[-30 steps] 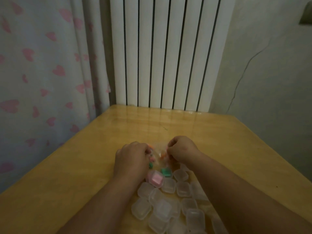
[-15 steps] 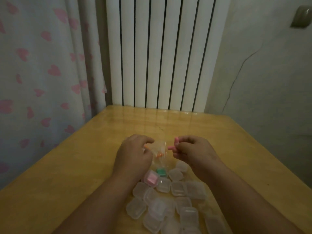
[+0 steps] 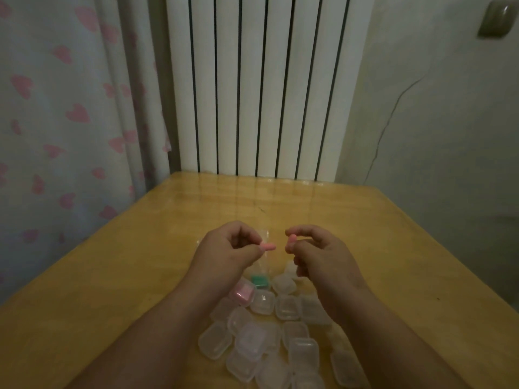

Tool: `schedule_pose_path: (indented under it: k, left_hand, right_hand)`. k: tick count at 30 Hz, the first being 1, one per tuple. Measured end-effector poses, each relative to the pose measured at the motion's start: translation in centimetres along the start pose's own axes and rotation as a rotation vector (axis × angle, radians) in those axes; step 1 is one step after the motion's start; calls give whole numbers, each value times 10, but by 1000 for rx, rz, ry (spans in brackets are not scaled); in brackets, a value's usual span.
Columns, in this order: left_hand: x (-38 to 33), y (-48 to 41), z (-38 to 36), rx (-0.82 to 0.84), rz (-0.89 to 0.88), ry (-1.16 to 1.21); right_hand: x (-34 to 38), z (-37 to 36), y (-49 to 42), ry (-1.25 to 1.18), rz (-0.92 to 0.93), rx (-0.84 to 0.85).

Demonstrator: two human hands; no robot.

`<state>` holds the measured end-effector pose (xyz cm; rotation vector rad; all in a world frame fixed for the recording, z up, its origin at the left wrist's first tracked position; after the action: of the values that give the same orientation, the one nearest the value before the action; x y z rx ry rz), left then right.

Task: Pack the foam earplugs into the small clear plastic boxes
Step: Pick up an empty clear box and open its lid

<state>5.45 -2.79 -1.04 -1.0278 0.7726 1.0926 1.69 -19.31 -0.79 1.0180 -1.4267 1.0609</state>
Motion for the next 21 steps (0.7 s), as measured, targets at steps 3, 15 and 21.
schedule_pose_path:
  k: [3, 15, 21]
  left_hand:
    - [-1, 1, 0, 13, 30, 119]
    - [3, 4, -12, 165, 71, 262]
    - [3, 3, -12, 151, 74, 284]
  right_hand:
    - [0, 1, 2, 91, 32, 11]
    - [-9, -11, 6, -99, -59, 121]
    - [-9, -14, 7, -76, -35, 153]
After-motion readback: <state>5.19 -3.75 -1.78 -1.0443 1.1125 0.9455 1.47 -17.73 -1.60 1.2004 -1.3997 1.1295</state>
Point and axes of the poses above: each hand's wrist, its own y-axis away from the middle knuckle, its own z-axis out of the back of the hand, x = y × z, the point moved 6 cm from there along -y, towards the middle knuckle, and after that the axes turned 9 degrees about -y, right-handed, at the moved point
